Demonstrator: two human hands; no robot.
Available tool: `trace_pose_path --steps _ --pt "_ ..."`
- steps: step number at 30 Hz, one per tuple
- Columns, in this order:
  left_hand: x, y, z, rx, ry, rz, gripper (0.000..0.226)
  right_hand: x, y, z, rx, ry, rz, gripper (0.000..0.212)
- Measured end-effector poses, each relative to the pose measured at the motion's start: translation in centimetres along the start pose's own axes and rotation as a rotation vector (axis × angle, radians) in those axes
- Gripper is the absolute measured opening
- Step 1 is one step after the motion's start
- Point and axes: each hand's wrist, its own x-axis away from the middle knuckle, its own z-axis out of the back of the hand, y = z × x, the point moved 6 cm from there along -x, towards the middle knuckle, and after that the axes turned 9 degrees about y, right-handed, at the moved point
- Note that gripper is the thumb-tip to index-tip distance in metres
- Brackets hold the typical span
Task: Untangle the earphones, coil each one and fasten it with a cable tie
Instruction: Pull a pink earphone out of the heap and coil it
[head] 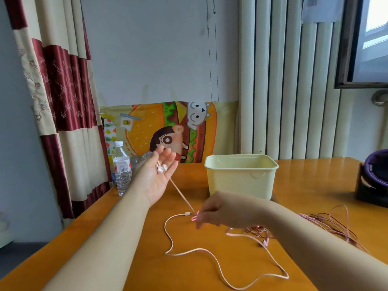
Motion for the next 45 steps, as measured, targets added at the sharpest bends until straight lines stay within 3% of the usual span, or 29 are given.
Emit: trace_pose_path --steps 4,8,11,15,18,24,33,45 --pt "0.8 -1.6 0.6 -0.160 0.022 0.012 0.026 1.2 -4.8 2.8 0.164 0.142 0.204 0.024" --pt "2.9 -4.0 -0.7 -0.477 -0.234 0.055 0.031 1.6 -6.6 6.6 0.103 0.335 0.324 0.024" --pt "4.6 -4.8 -1.9 -0.582 -0.390 0.057 0.031 1.1 -5.1 8.7 -0.088 0.419 0.246 0.028" --pt "6.8 -5.4 -3.5 -0.509 -0.514 0.061 0.030 0.2 -1.9 9.7 -0.355 0.513 0.077 0.032" --pt "7.4 -5.4 -4.1 -0.428 -0.529 0.080 0.026 0.0 -0.6 10.0 -0.493 0.565 0.018 0.032" --pt "6.5 -4.9 -3.9 -0.360 -0.462 0.090 0.026 0.6 -1.0 10.2 -0.606 0.578 0.079 0.029" --pt "5.8 -5.3 -3.5 -0.284 -0.392 0.168 0.018 0.7 -1.7 10.6 -0.456 0.598 0.125 0.031" --pt "5.9 -6.1 -3.8 -0.226 -0.437 0.172 0.020 0.9 -1.6 11.4 -0.489 0.631 0.131 0.029"
